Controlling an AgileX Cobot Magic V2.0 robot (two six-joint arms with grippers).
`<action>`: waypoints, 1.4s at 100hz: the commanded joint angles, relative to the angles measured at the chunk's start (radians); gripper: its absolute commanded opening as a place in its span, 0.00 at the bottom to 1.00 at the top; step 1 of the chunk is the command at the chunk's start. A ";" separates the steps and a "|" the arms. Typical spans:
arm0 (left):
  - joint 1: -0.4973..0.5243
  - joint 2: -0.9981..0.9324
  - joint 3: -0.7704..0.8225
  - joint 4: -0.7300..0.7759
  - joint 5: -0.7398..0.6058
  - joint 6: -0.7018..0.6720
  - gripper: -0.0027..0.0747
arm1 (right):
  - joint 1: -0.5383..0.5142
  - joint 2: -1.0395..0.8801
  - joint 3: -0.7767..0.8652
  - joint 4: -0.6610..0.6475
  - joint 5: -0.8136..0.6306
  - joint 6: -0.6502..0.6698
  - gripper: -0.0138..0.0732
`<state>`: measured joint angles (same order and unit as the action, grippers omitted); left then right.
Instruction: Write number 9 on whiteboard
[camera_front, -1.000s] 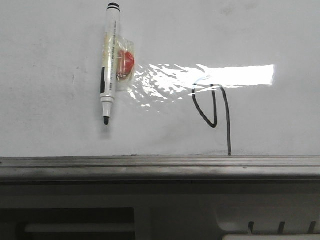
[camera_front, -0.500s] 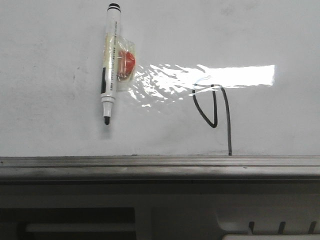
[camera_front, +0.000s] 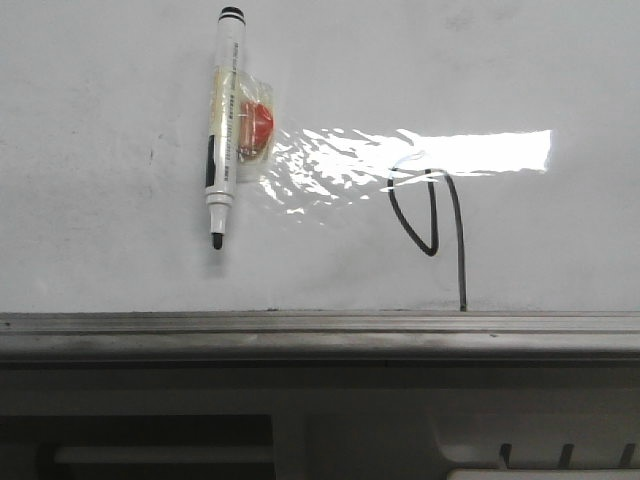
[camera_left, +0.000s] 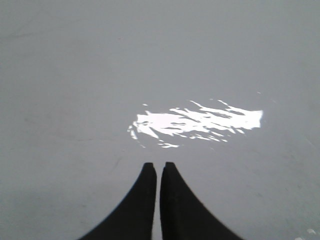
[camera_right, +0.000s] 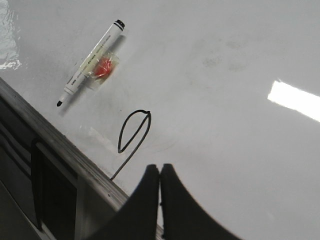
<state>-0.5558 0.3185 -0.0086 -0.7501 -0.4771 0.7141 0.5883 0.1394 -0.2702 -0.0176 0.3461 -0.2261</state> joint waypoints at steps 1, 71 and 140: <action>0.084 -0.012 0.003 0.350 0.089 -0.257 0.01 | -0.007 0.010 -0.026 -0.006 -0.082 0.001 0.12; 0.476 -0.351 0.053 0.717 0.754 -0.722 0.01 | -0.007 0.010 -0.026 -0.006 -0.082 0.001 0.12; 0.479 -0.349 0.053 0.715 0.755 -0.722 0.01 | -0.007 0.010 -0.026 -0.006 -0.081 0.001 0.12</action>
<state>-0.0791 -0.0043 0.0047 -0.0331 0.3307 0.0000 0.5883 0.1394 -0.2702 -0.0176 0.3461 -0.2238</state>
